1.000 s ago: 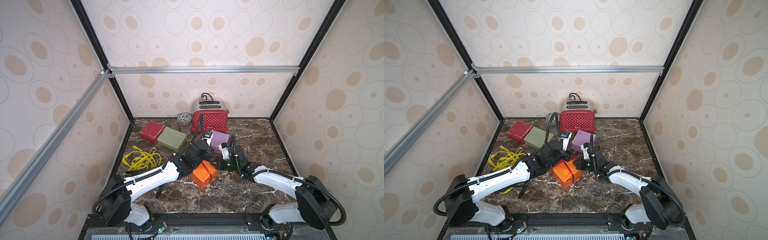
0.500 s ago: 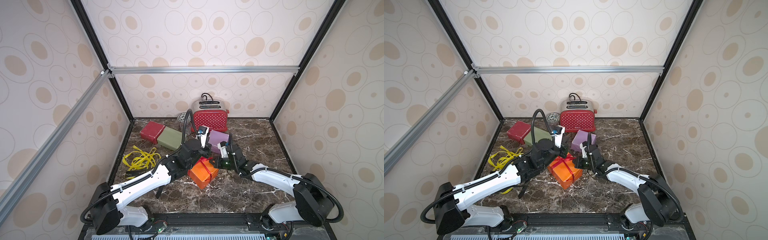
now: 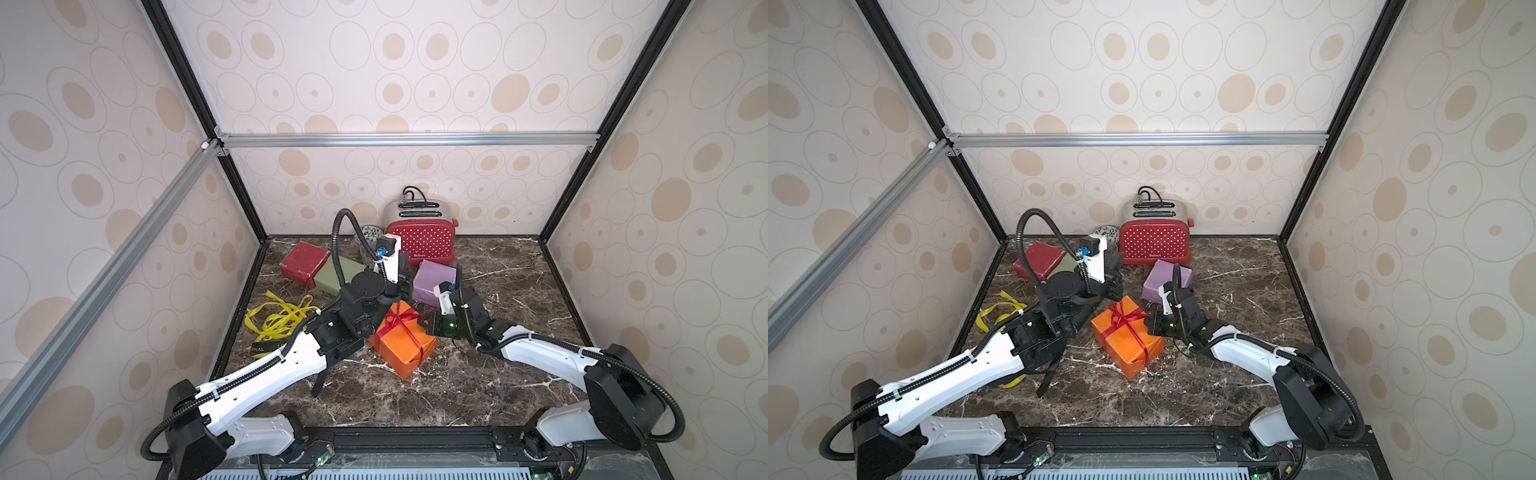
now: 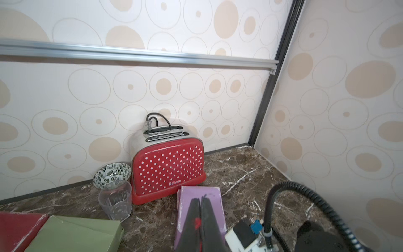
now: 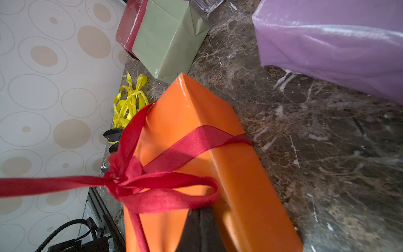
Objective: Untie the ribbon bows on the gift boxes
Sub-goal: Untie the ribbon from the gift box.
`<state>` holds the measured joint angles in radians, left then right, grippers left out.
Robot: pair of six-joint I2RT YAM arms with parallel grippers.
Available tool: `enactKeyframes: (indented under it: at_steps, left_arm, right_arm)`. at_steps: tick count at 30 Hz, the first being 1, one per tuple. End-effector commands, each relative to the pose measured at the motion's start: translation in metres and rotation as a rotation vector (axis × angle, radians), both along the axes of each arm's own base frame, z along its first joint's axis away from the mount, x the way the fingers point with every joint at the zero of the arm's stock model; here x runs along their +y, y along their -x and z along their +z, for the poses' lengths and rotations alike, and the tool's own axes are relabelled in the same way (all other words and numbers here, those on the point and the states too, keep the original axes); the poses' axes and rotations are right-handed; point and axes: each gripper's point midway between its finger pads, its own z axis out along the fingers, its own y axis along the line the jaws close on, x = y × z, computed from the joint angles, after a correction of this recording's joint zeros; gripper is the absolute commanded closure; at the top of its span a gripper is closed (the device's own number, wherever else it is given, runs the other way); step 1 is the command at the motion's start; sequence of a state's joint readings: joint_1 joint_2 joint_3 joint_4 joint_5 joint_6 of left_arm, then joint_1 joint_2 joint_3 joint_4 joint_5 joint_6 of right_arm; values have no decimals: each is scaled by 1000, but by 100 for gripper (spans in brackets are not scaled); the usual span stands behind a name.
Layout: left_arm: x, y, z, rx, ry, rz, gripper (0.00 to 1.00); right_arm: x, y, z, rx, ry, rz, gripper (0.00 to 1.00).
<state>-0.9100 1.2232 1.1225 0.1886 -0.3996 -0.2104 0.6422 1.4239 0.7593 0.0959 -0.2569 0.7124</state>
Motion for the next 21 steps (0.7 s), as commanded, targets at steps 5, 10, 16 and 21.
enactKeyframes:
  at_steps: [5,10,16,21]
  left_arm:
    - [25,2,66,-103,146,80,100]
    - [29,0,80,-104,176,104,100]
    - [33,-5,95,-119,207,149,100]
    - [37,-12,108,-128,216,213,100]
  right_arm:
    - [-33,25,-69,176,218,-45,100]
    - [-32,25,-68,179,217,-43,100]
    - [-33,24,-66,174,217,-46,100]
    - [-27,26,-65,185,194,-23,100]
